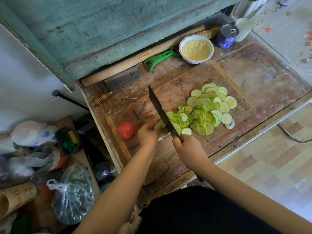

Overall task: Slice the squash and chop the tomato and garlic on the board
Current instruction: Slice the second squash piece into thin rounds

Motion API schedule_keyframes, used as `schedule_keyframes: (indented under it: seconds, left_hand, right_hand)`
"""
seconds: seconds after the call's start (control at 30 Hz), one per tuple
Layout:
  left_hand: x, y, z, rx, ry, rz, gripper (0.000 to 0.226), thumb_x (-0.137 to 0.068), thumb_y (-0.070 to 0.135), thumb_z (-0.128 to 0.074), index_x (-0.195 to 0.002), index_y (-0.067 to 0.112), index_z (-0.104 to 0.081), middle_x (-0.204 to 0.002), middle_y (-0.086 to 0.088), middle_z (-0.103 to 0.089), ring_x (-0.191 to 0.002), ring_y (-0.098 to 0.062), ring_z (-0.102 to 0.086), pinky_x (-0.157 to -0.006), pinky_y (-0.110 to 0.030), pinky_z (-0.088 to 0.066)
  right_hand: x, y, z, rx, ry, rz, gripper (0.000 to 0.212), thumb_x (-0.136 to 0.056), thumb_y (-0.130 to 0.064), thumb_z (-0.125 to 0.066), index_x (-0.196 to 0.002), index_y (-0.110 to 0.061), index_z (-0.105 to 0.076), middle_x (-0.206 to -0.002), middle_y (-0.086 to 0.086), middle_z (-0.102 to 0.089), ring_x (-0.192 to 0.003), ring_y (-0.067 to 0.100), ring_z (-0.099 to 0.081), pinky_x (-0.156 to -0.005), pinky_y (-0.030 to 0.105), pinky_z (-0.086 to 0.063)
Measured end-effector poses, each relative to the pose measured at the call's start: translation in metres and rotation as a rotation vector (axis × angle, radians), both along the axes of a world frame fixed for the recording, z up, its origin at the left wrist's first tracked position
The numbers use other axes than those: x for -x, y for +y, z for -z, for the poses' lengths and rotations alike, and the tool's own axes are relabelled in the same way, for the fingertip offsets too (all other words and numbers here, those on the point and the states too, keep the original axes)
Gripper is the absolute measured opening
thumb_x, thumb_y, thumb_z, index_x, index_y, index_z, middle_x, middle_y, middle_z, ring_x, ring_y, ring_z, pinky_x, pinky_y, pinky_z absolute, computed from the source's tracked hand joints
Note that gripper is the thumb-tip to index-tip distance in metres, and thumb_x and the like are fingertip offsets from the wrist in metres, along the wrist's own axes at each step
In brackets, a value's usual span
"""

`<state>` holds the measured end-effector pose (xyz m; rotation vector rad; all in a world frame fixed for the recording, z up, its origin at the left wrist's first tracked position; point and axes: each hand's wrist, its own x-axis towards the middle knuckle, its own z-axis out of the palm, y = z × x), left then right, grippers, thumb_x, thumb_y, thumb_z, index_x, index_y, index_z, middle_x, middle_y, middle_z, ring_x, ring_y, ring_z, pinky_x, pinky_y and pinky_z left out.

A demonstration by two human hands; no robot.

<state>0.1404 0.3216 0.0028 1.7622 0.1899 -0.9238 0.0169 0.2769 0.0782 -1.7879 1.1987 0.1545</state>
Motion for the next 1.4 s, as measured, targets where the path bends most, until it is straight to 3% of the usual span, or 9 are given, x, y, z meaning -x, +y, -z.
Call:
schedule_keyframes:
  seconds: [0.17, 0.3, 0.37, 0.53, 0.7, 0.8, 0.9, 1.2, 1.4]
  left_hand:
    - [0.0, -0.001, 0.002, -0.014, 0.003, -0.01, 0.029, -0.073, 0.015, -0.081, -0.097, 0.009, -0.065, -0.096, -0.008, -0.069, -0.085, -0.024, -0.068, -0.062, -0.033, -0.058]
    - [0.002, 0.0, 0.004, -0.02, -0.017, 0.002, 0.028, -0.069, 0.019, -0.084, -0.09, 0.017, -0.065, -0.095, -0.006, -0.07, -0.085, -0.022, -0.069, -0.062, -0.032, -0.059]
    - [0.002, 0.0, 0.004, -0.009, -0.02, 0.004, 0.027, -0.07, 0.018, -0.084, -0.088, 0.019, -0.064, -0.095, -0.006, -0.07, -0.085, -0.022, -0.069, -0.066, -0.035, -0.059]
    - [0.004, 0.002, 0.006, -0.01, -0.056, 0.023, 0.032, -0.07, 0.021, -0.083, -0.096, 0.019, -0.066, -0.097, -0.002, -0.07, -0.09, -0.02, -0.067, -0.075, -0.04, -0.059]
    - [0.005, 0.006, 0.006, 0.03, -0.027, 0.048, 0.04, -0.076, 0.014, -0.078, -0.113, 0.015, -0.064, -0.103, -0.002, -0.069, -0.091, -0.016, -0.067, -0.075, -0.032, -0.058]
    - [0.003, 0.004, 0.002, 0.014, -0.003, 0.024, 0.035, -0.076, 0.015, -0.078, -0.109, 0.014, -0.065, -0.1, -0.005, -0.07, -0.086, -0.019, -0.069, -0.06, -0.024, -0.054]
    - [0.003, 0.003, -0.002, 0.008, 0.025, 0.01, 0.029, -0.075, 0.014, -0.08, -0.098, 0.019, -0.063, -0.099, -0.006, -0.07, -0.087, -0.022, -0.069, -0.056, -0.022, -0.054]
    - [0.0, 0.003, -0.004, 0.053, 0.081, -0.019, 0.032, -0.074, 0.012, -0.08, -0.102, 0.013, -0.064, -0.104, -0.009, -0.068, -0.092, -0.022, -0.067, -0.068, -0.027, -0.058]
    - [0.0, 0.003, -0.002, 0.072, 0.105, -0.032, 0.036, -0.072, 0.01, -0.081, -0.102, 0.012, -0.062, -0.108, -0.011, -0.067, -0.095, -0.024, -0.066, -0.065, -0.027, -0.057]
  right_hand:
    - [-0.006, -0.003, 0.006, -0.011, 0.033, -0.009, 0.036, -0.095, -0.029, -0.042, -0.064, -0.009, -0.039, -0.057, 0.004, -0.042, -0.055, 0.02, -0.039, -0.05, 0.031, -0.03]
    - [-0.013, -0.008, 0.011, -0.038, 0.064, 0.002, 0.034, -0.094, -0.03, -0.041, -0.068, -0.009, -0.045, -0.06, 0.005, -0.048, -0.056, 0.024, -0.048, -0.059, 0.04, -0.051]
    - [-0.017, -0.01, 0.013, -0.053, 0.075, 0.001, 0.032, -0.094, -0.03, -0.041, -0.071, -0.009, -0.047, -0.062, 0.006, -0.05, -0.055, 0.024, -0.049, -0.06, 0.042, -0.053]
    - [-0.013, -0.007, 0.022, -0.044, 0.056, 0.017, 0.032, -0.094, -0.029, -0.043, -0.071, -0.007, -0.047, -0.062, 0.006, -0.049, -0.059, 0.024, -0.048, -0.056, 0.033, -0.041]
    - [-0.01, -0.01, 0.018, -0.059, 0.001, 0.036, 0.033, -0.093, -0.03, -0.045, -0.066, -0.011, -0.044, -0.057, 0.004, -0.046, -0.049, 0.023, -0.045, -0.052, 0.034, -0.044]
    - [-0.005, -0.009, 0.013, -0.037, -0.032, 0.046, 0.033, -0.091, -0.03, -0.045, -0.066, -0.009, -0.041, -0.057, 0.005, -0.041, -0.05, 0.022, -0.04, -0.05, 0.033, -0.041]
    - [0.001, -0.007, 0.006, -0.002, -0.064, 0.04, 0.036, -0.091, -0.03, -0.046, -0.063, -0.01, -0.038, -0.055, 0.004, -0.038, -0.05, 0.021, -0.037, -0.05, 0.033, -0.039]
    - [0.013, -0.004, -0.003, 0.039, -0.089, 0.046, 0.038, -0.091, -0.026, -0.046, -0.06, -0.011, -0.032, -0.052, 0.001, -0.032, -0.048, 0.018, -0.031, -0.049, 0.03, -0.034]
    - [0.016, -0.001, -0.008, 0.047, -0.1, 0.024, 0.038, -0.092, -0.024, -0.047, -0.06, -0.011, -0.031, -0.053, 0.001, -0.029, -0.047, 0.015, -0.025, -0.047, 0.027, -0.021]
